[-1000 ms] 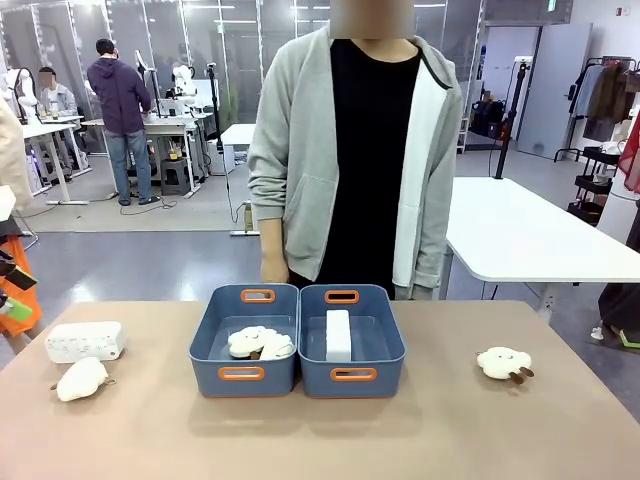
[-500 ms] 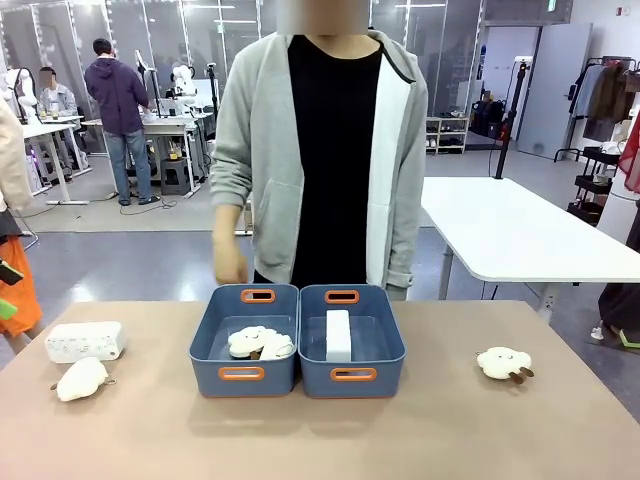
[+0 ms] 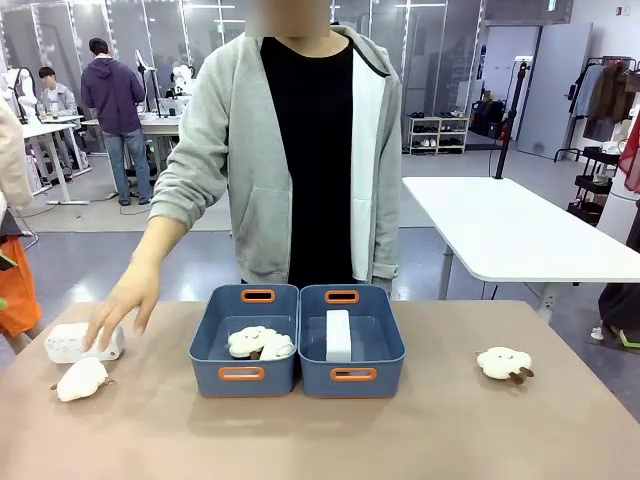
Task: Sort the digital clocks into the basket.
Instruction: Pick up the Digital clock from the table and place it into the empty Plastic storage basket.
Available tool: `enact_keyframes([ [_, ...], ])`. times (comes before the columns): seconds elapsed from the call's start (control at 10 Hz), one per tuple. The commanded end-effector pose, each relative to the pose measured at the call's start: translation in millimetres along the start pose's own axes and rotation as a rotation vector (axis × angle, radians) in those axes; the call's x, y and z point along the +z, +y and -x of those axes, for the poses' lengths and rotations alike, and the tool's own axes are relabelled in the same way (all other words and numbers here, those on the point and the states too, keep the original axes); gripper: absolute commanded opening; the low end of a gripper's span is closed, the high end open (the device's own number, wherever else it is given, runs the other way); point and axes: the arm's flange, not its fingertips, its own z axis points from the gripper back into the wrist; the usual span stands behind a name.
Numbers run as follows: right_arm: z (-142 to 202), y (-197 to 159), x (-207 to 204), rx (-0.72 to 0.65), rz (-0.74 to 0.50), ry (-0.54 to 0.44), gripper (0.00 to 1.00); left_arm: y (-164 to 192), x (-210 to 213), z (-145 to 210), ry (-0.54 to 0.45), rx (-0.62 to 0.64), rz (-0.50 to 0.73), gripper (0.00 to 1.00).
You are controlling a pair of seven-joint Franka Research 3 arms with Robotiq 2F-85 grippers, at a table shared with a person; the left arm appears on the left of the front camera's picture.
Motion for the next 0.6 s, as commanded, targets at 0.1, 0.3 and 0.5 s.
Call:
enact_keyframes([
  [0.1,0,3,1,0.018,-0.010,-0.003,1.00,-37,141,103,-0.425,0.336,-0.052,1.00],
  [0.3,0,3,1,0.018,-0.010,-0.003,1.00,-41,145,125,-0.544,0.514,-0.070,1.00],
  [0.5,0,3,1,0.018,-0.010,-0.003,1.00,-44,148,126,-0.595,0.632,-0.083,1.00],
])
